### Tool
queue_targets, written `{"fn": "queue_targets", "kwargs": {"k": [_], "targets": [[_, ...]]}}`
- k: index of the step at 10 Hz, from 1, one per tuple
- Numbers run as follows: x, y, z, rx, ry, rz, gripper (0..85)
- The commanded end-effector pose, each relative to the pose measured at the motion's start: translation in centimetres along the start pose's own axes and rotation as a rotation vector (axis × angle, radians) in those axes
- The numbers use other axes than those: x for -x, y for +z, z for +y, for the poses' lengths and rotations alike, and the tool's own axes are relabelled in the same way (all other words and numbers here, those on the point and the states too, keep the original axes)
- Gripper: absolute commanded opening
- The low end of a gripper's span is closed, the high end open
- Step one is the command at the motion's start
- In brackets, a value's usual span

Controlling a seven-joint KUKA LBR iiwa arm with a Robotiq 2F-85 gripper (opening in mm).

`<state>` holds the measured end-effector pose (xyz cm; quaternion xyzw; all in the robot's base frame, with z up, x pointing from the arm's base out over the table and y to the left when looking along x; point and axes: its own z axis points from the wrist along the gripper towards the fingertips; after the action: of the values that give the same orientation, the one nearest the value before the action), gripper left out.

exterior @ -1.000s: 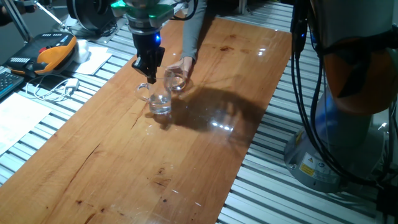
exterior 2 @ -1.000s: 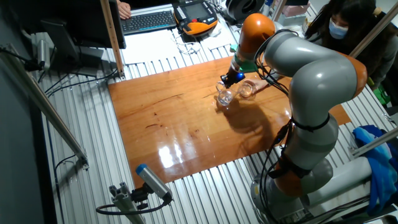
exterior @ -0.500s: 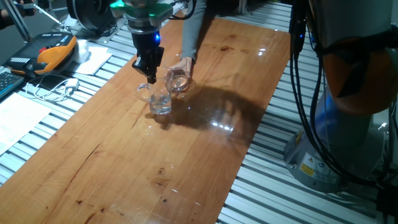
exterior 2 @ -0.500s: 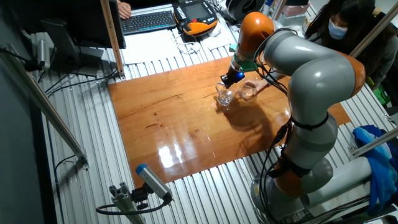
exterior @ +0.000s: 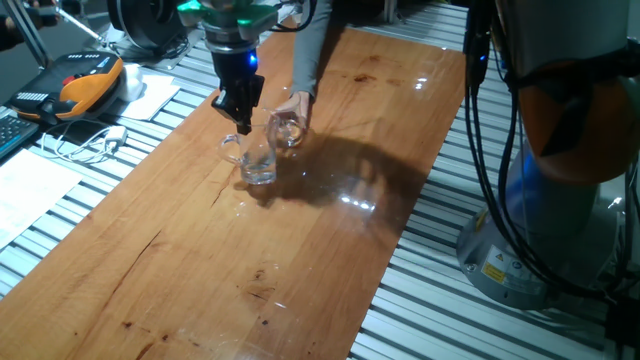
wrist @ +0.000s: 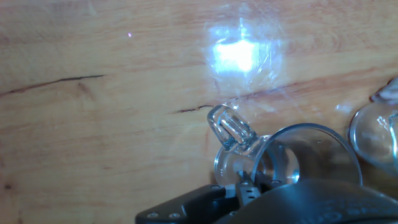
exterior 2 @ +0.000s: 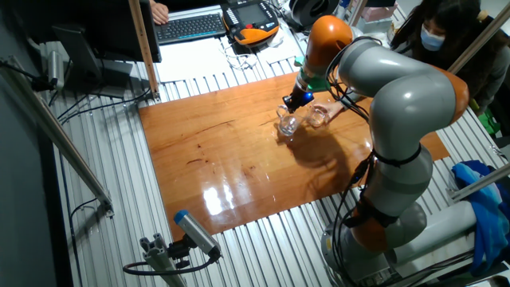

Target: Pour the water from one cup into another empty cup

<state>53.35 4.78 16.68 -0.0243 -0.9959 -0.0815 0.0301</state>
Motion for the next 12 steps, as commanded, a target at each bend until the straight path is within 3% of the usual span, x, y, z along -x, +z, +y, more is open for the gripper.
{"fn": "queue_targets", "kwargs": {"k": [1,4,6,8,10,12], "targets": [[0.0,0.0,0.0,0.010,0.014,0.020,0.0],[-2.0,-4.2,-1.3,0.074,0.048,0.058,0.0],[-2.5,-5.6,-2.2,0.144,0.063,0.085,0.0],[-2.4,-6.1,-2.9,0.149,0.049,0.091,0.0],[-2.0,-6.8,-4.1,0.190,0.049,0.104,0.0],[-1.6,-7.4,-5.4,0.202,0.031,0.122,0.0]]}}
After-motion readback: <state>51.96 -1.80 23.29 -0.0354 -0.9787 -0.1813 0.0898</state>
